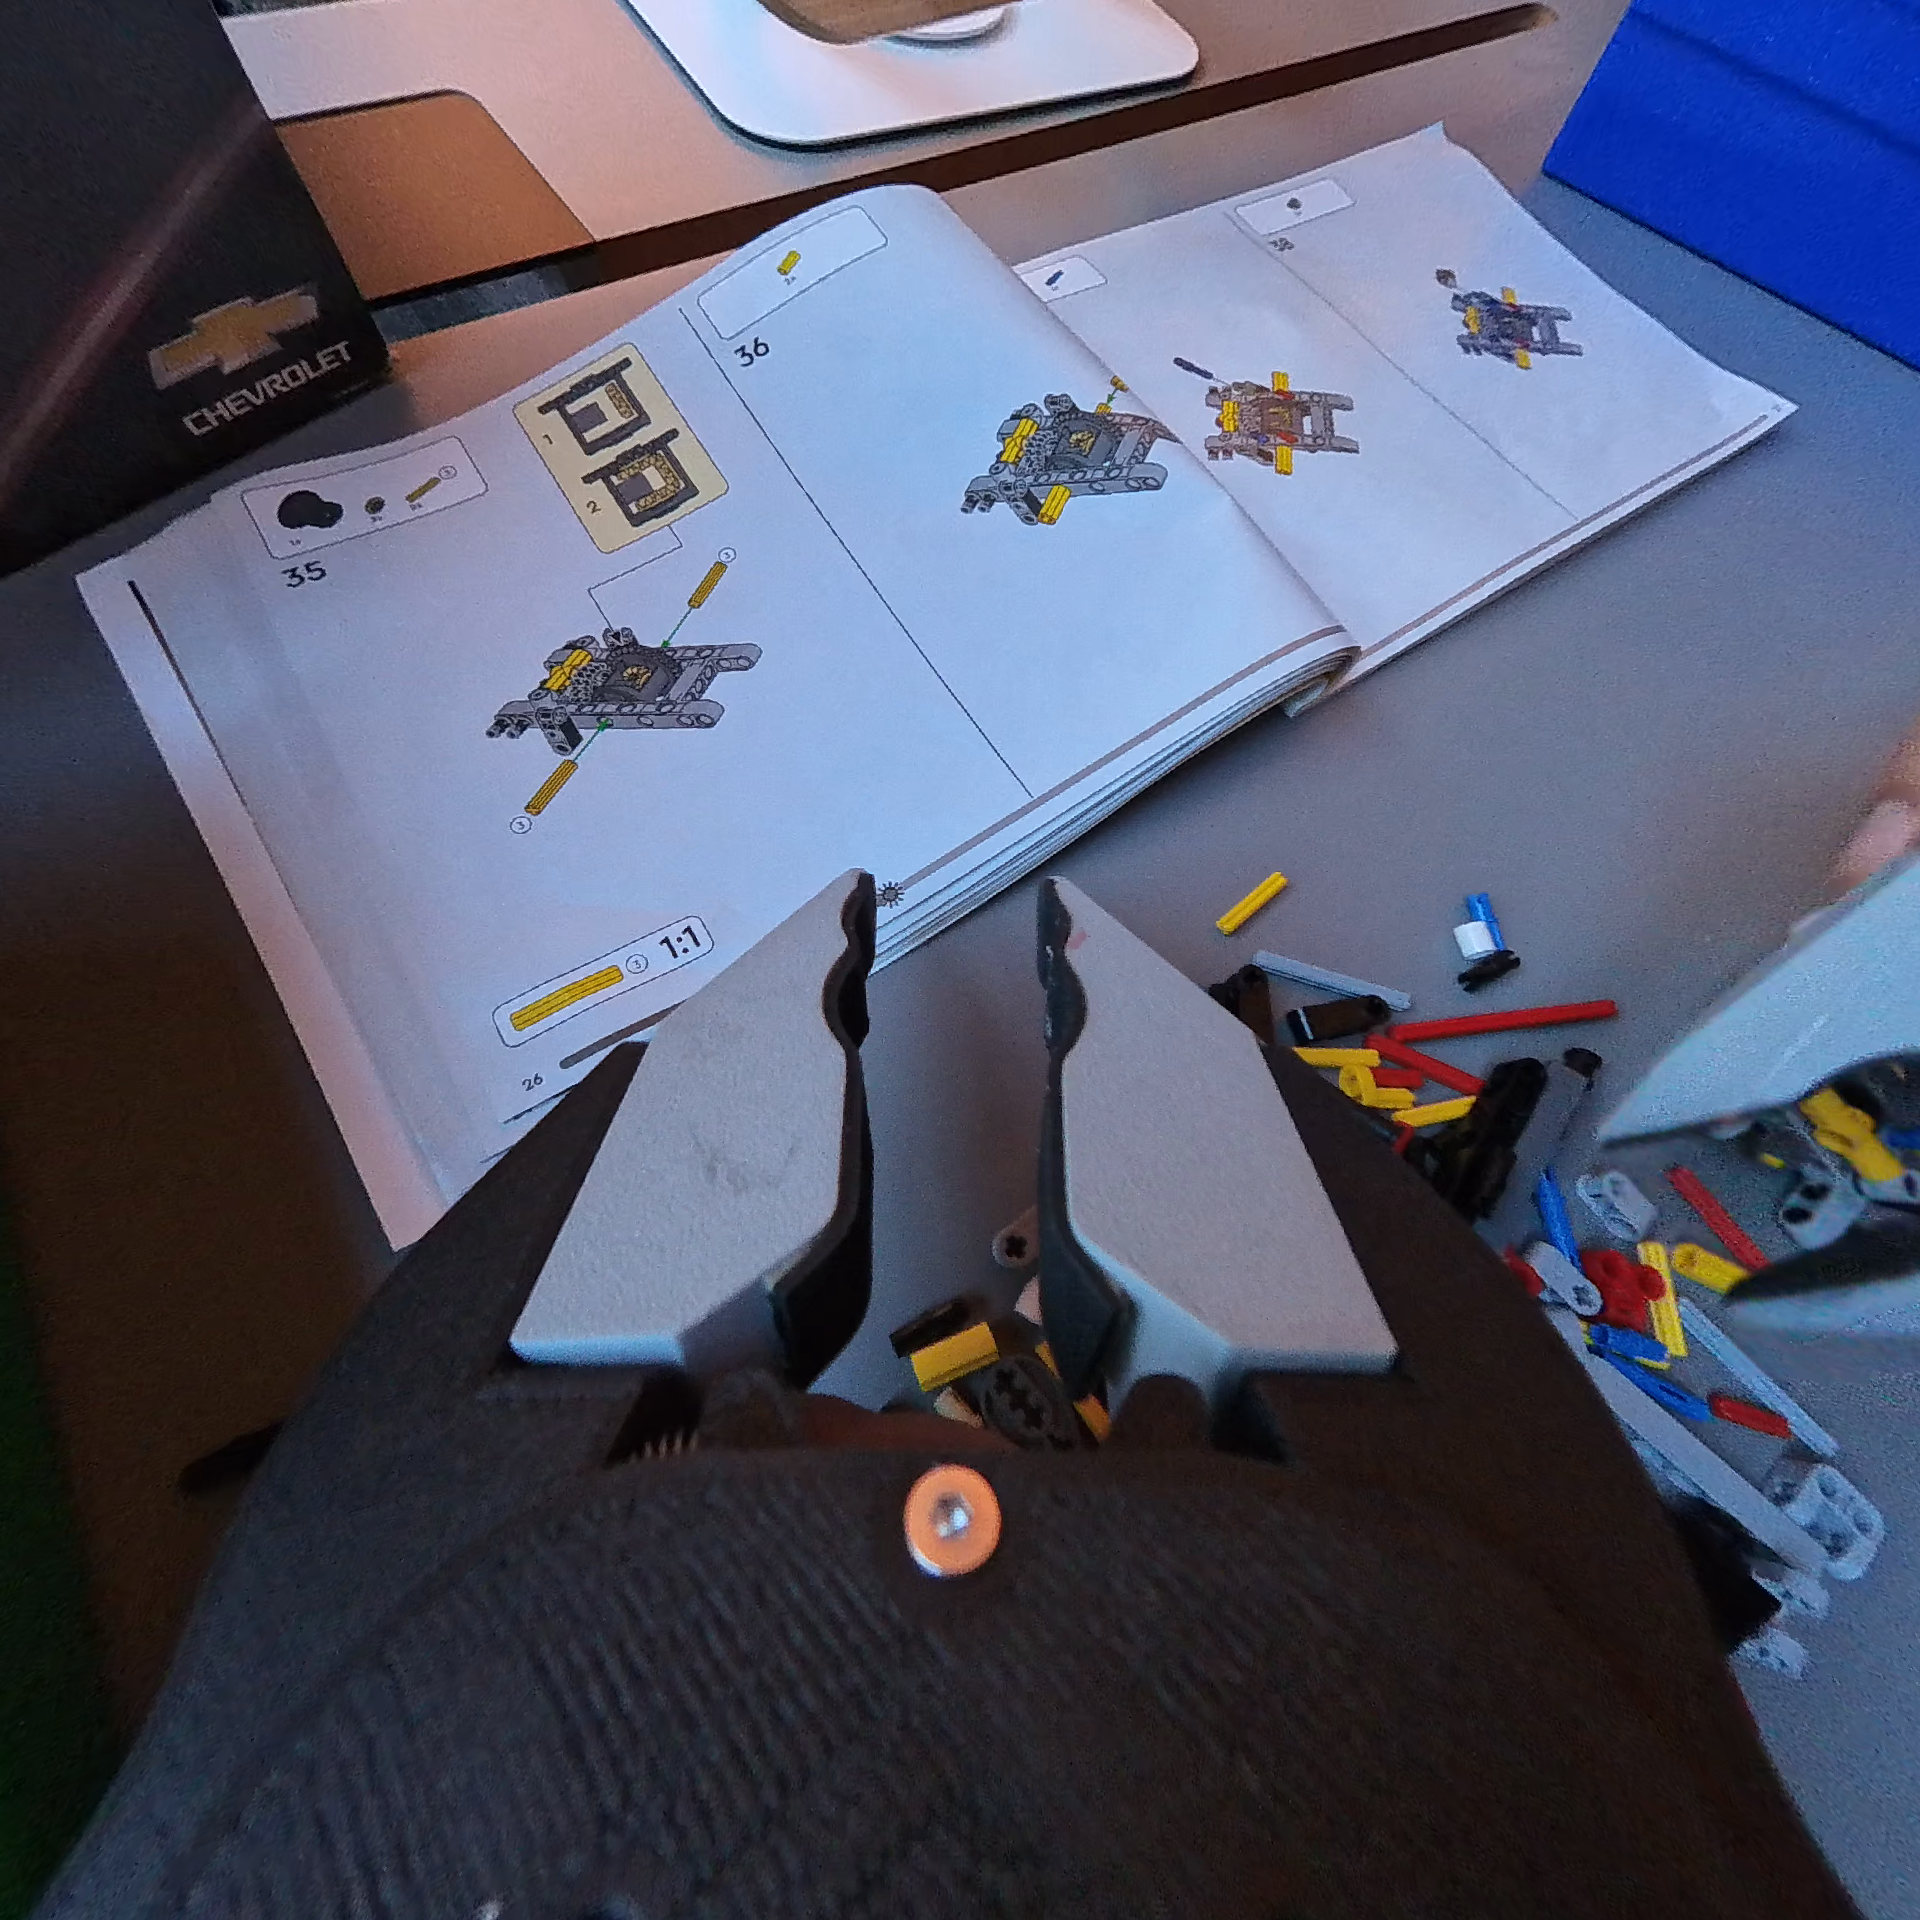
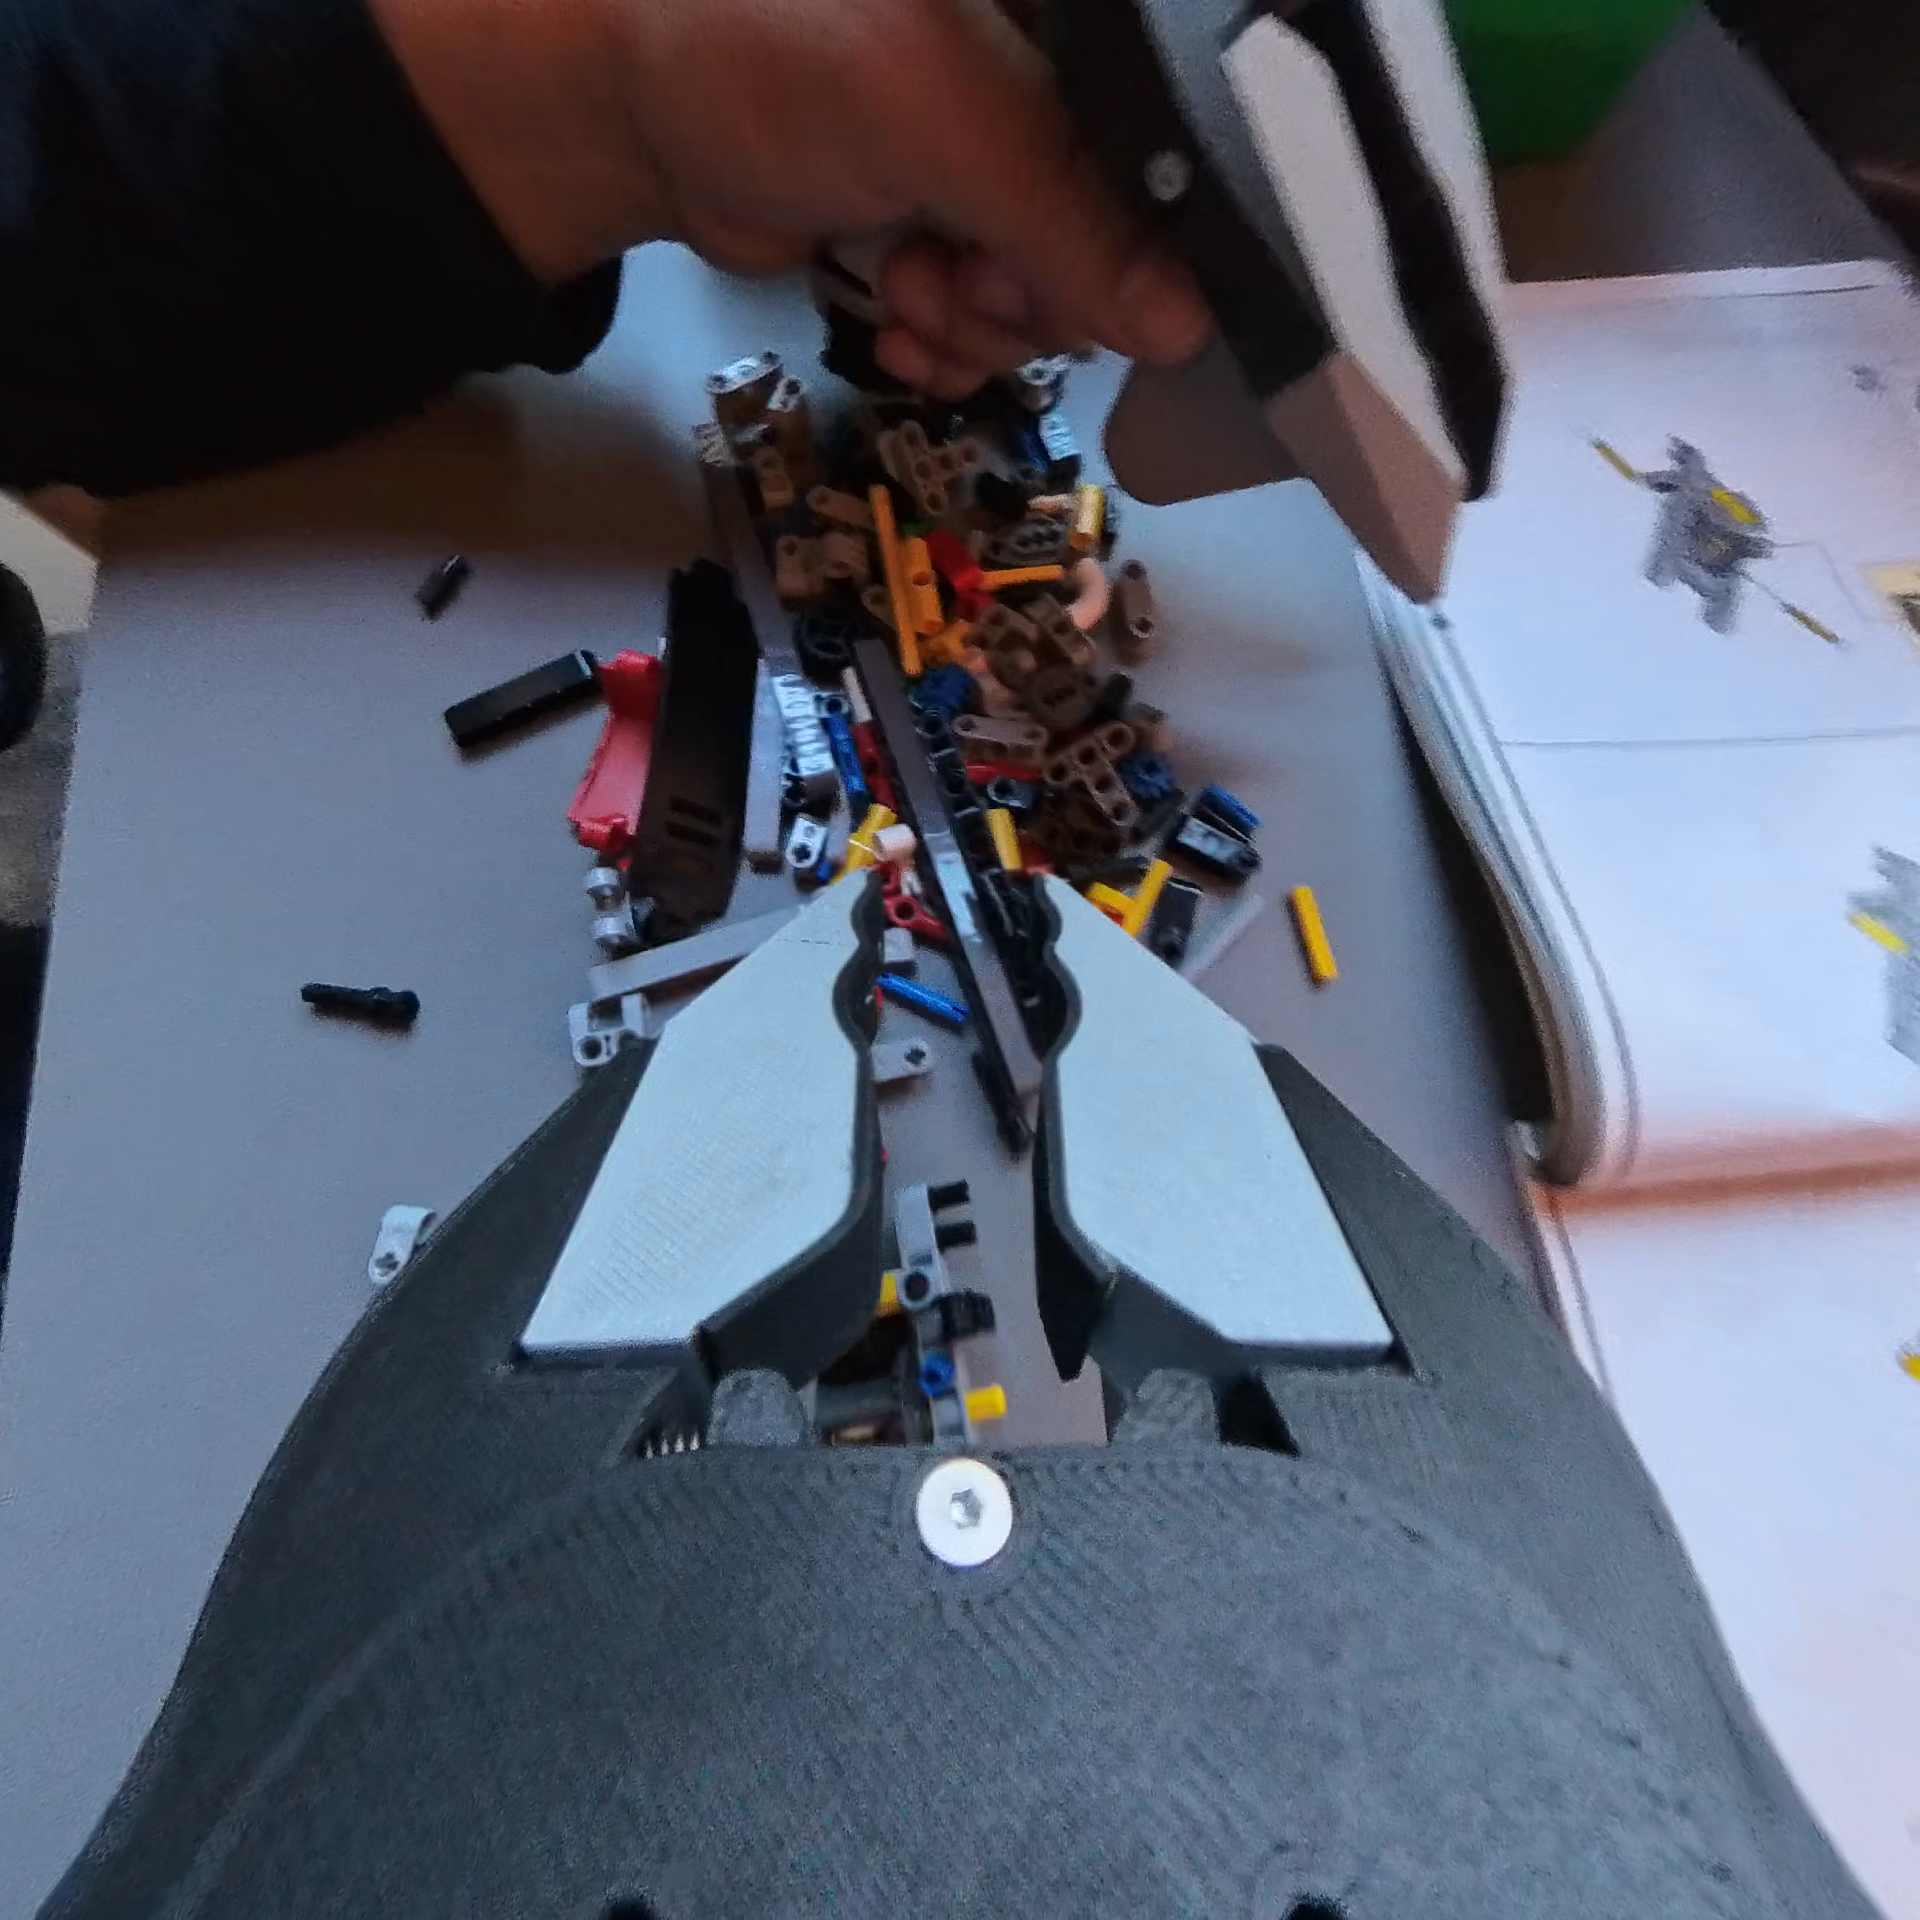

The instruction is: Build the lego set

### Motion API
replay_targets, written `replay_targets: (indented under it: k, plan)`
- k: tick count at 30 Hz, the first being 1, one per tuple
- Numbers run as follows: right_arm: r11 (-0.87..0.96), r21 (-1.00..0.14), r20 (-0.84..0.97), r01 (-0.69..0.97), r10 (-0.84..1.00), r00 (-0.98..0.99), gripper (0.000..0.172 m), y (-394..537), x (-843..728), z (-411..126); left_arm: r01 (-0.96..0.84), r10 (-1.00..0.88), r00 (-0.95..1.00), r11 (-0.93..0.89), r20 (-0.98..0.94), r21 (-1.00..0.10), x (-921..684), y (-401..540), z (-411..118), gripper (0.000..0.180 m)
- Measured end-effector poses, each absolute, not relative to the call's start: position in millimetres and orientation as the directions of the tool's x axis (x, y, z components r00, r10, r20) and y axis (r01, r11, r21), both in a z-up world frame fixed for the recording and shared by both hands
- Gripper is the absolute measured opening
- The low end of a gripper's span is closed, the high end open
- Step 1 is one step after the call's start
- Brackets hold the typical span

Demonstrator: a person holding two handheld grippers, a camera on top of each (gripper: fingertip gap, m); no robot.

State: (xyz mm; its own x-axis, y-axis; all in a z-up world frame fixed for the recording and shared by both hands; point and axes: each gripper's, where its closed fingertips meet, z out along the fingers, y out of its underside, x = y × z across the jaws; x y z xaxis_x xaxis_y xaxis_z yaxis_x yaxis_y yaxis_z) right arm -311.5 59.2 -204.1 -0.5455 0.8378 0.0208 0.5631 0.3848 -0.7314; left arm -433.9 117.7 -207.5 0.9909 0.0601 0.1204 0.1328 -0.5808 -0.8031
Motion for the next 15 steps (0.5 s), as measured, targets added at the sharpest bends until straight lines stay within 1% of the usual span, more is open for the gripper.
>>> replay_targets:
  k: [5, 11, 15]
  plan:
    - [0.263, -0.842, 0.036, 0.472, 0.899, -0.437, 0.024, 81, -282, -172, 0.131, 0.092, 0.991, -0.566, 0.095, -0.814, -444, 114, -204, 0.029]
    - [0.172, -0.928, 0.069, 0.33, 0.951, -0.302, 0.02, 116, -241, -173, 0.141, 0.123, 0.988, -0.521, 0.089, -0.842, -450, 114, -194, 0.027]
    - [0.17, -0.959, 0.118, 0.228, 0.967, -0.228, 0.018, 137, -235, -172, 0.101, 0.141, 0.989, -0.493, 0.035, -0.864, -451, 114, -186, 0.023]
